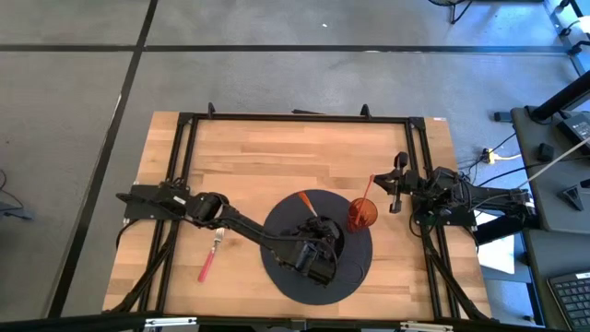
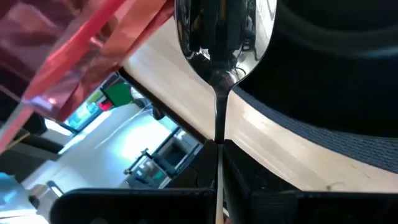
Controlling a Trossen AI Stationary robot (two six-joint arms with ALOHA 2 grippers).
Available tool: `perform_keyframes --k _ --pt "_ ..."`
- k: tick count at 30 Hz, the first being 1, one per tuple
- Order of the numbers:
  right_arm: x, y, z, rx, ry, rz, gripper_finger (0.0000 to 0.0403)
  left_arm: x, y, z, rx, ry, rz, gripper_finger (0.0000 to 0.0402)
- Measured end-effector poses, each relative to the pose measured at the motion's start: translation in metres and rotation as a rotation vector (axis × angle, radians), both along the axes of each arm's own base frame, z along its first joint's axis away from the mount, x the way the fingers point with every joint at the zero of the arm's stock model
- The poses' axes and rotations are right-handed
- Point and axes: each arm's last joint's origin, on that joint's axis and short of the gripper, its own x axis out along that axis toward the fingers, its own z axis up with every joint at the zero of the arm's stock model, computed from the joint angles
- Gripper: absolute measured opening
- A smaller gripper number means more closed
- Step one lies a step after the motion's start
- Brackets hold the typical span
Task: Pick & Place Utensil
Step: Put the orange spoon into the black bowl
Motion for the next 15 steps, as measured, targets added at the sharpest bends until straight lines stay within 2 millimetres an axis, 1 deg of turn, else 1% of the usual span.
perform_keyframes --k 7,10,12,15 --pt "0.000 0.000 0.000 0.002 0.000 0.000 0.0023 -0.004 -0.011 -0.001 0.000 0.077 -0.072 0.0003" --pt "0.000 0.000 0.000 0.002 0.000 0.000 0.0023 -0.005 -0.012 -0.001 0.002 0.101 -0.089 0.0003" --pt "0.000 0.000 0.000 0.002 0.000 0.000 0.0023 -0.004 -0.012 -0.004 0.030 0.108 -0.092 0.0003" --pt "0.000 0.000 0.000 0.002 0.000 0.000 0.0023 -0.002 -0.011 -0.015 0.090 0.154 -0.106 0.0003"
